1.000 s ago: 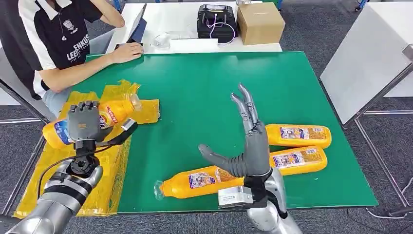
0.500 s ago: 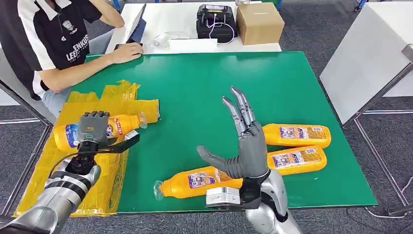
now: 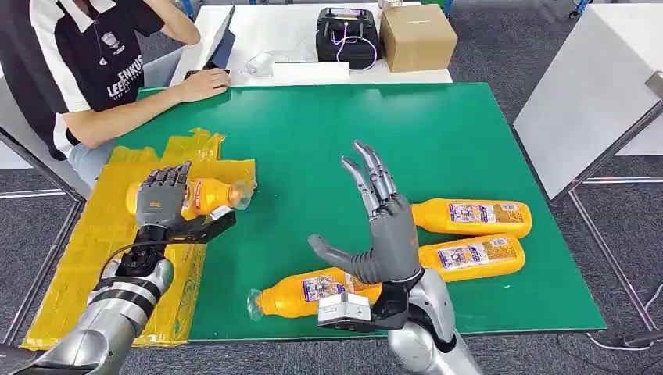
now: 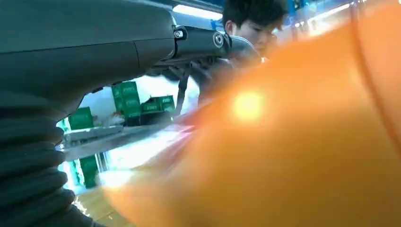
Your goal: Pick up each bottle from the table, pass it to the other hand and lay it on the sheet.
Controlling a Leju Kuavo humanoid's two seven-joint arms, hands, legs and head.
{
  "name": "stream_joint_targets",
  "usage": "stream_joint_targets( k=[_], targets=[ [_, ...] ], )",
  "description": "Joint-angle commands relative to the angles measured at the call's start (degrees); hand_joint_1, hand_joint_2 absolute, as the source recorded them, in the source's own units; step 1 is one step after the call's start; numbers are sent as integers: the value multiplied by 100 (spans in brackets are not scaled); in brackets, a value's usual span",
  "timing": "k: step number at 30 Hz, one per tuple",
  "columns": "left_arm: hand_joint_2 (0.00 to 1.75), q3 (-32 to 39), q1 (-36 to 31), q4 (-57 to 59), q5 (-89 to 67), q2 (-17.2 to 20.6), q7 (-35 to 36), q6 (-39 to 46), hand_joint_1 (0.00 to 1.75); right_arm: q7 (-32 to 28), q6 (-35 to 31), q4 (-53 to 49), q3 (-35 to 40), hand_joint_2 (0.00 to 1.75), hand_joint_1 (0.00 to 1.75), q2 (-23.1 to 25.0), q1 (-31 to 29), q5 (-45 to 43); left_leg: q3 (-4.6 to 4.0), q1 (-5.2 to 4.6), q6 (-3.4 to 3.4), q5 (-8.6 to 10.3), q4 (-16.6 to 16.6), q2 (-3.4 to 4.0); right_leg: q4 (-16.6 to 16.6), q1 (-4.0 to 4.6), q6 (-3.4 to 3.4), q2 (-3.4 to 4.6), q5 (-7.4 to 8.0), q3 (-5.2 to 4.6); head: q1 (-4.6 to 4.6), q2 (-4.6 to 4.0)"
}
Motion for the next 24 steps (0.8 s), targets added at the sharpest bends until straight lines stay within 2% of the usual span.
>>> stream_joint_targets(
  k=[1,5,6,7,8,9,10,12,13,14,24],
  targets=[
    [175,298,-336,777,-129,-205,119,-439,0,75,43,554,84,175,0,-21,-308,-33,33,5,-2,-10,-4,8,-12,7,-3,-1,-7,37,0,0],
    [175,284,-370,843,-171,-200,175,-539,0,77,47,562,81,175,0,-18,-312,-32,50,10,-2,-15,-6,8,-19,13,-3,-6,-11,58,0,0],
    [175,284,-370,843,-171,-200,175,-539,0,77,47,562,81,175,0,-18,-312,-32,27,4,-1,-7,-4,6,-10,6,-2,-3,-6,30,0,0],
    [175,26,-588,1283,-242,-133,471,-1295,0,130,97,620,66,175,0,-19,-349,-11,38,7,-1,-11,-5,8,-14,9,-2,-3,-8,44,0,0],
    [175,-80,-636,1433,-242,-111,556,-1409,0,146,129,683,56,175,0,-22,-387,2,17,4,-1,-4,-1,0,-6,5,-1,-6,-4,21,2,0],
    [175,-252,-682,1564,-242,-75,590,-1535,0,150,157,722,61,175,0,-29,-409,19,31,8,-2,-9,-2,1,-10,10,-2,-9,-8,38,0,0],
    [175,-165,-659,1619,-132,-108,513,-1260,0,244,353,843,139,175,0,-96,-484,160,56,14,-3,-15,-6,3,-22,17,-4,-13,-12,69,2,0],
    [175,-54,-639,1604,-21,-150,423,-1023,0,273,430,949,192,175,0,-126,-511,247,41,7,-2,-9,-7,10,-17,9,-2,-3,-5,46,0,0],
    [175,220,-567,1408,337,-245,114,-528,0,350,613,1059,317,175,0,-205,-578,422,24,3,-1,-5,-5,9,-10,4,-1,0,-2,26,0,0],
    [175,319,-564,1348,487,-276,-51,-391,0,368,670,1089,358,175,0,-218,-573,461,20,1,0,-2,-6,4,-8,2,0,-2,-1,24,0,0],
    [175,326,-551,1241,491,-276,-63,-495,0,366,666,1116,362,175,0,-214,-566,450,48,8,-2,-15,-6,6,-19,11,-2,-9,-10,58,0,0]
  ],
)
